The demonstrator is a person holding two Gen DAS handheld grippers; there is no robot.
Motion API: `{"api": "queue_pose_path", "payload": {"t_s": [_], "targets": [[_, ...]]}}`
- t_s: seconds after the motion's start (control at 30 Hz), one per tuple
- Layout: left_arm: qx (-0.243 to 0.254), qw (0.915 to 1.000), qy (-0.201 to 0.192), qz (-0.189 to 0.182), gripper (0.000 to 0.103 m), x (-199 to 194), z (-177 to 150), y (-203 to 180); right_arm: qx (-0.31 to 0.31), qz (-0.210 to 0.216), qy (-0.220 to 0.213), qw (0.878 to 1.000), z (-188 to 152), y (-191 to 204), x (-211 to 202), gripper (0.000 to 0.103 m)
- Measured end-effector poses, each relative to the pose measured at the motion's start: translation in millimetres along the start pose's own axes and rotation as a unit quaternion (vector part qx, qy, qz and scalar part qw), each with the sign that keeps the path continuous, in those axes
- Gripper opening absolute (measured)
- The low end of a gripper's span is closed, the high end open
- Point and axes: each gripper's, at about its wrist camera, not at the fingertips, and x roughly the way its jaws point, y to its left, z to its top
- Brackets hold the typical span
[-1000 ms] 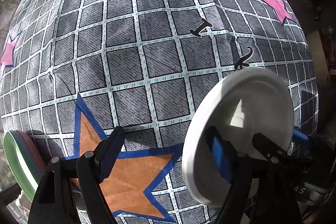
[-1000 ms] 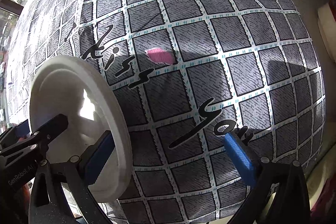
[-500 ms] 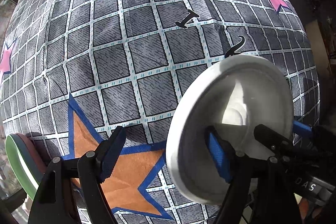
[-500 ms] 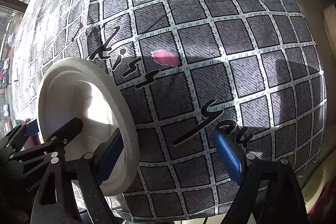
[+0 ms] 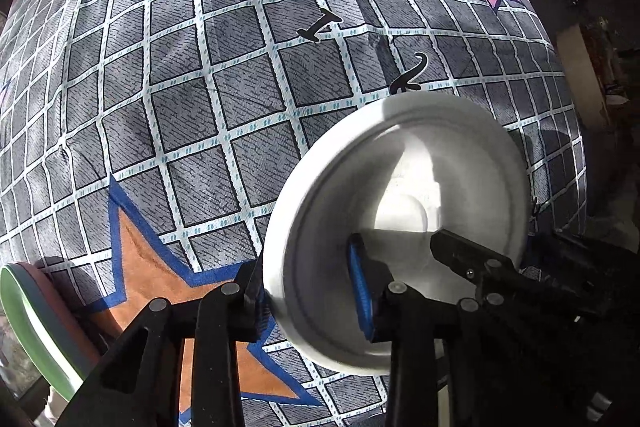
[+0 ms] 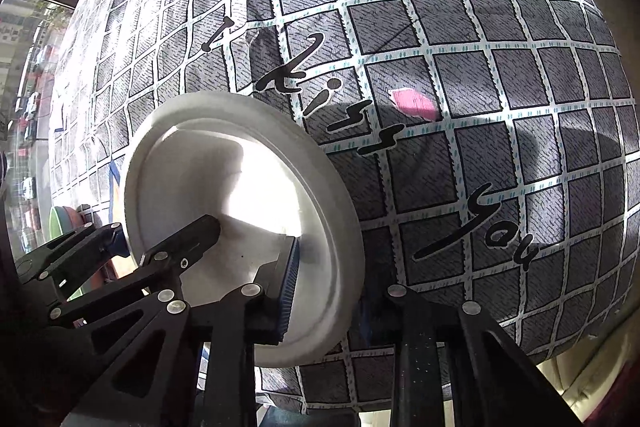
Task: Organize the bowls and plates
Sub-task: 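Bring the held white bowl over the green plate stack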
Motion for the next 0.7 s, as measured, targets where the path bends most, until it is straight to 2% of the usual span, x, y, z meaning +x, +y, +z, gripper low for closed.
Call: {"api": "queue_pose_path", "payload": {"t_s": [0.47, 0.63, 0.7], "targets": [[-0.018, 0.9997, 0.005, 0.013, 0.037, -5, -23, 24, -0.022, 0.023, 0.036, 0.999, -12, 47, 16, 0.029], [-0.022, 0.9996, 0.003, 0.016, 0.037, -7, -34, 38, -0.024, 0.027, 0.039, 0.999, -13, 60, 18, 0.029], [-0.025, 0.9996, 0.002, 0.016, 0.037, -8, -43, 56, -0.025, 0.029, 0.038, 0.999, -12, 65, 17, 0.029]]}}
